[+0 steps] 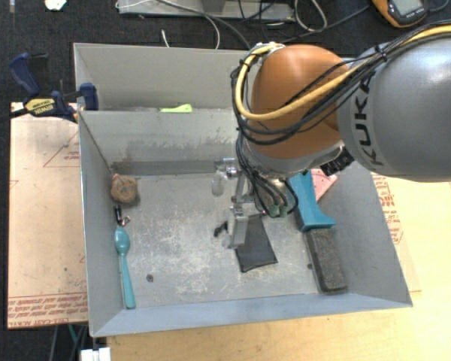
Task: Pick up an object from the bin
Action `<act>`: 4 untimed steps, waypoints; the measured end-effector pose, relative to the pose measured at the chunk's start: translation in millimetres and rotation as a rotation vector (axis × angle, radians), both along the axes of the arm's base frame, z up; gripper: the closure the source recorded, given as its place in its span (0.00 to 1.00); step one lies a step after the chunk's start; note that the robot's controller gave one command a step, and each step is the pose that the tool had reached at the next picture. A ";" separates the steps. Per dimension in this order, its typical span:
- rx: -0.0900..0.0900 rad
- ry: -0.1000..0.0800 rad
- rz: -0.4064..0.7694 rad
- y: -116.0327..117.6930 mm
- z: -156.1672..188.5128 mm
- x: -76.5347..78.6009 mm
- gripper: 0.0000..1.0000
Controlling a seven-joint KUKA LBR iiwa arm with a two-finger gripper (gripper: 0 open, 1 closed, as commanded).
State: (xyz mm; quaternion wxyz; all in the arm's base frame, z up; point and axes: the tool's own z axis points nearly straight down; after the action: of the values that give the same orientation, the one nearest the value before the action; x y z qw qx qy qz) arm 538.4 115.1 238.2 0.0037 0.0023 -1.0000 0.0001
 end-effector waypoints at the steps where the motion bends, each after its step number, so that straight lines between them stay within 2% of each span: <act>1: 0.001 -0.008 -0.004 -0.7 4.8 1.4 0.00; 2: 0.002 -0.007 -0.018 -33.6 41.9 -4.2 0.00; 3: 0.002 -0.005 -0.032 -62.9 53.8 -14.9 0.00; 4: 0.004 -0.011 0.250 -81.2 15.8 -26.1 0.00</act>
Offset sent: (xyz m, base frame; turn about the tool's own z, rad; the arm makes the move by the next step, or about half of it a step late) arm -0.0056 -0.0407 0.0496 0.0212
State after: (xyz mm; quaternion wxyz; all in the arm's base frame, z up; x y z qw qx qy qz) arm 512.3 33.8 254.0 -0.0019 0.1270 -0.9919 -0.0012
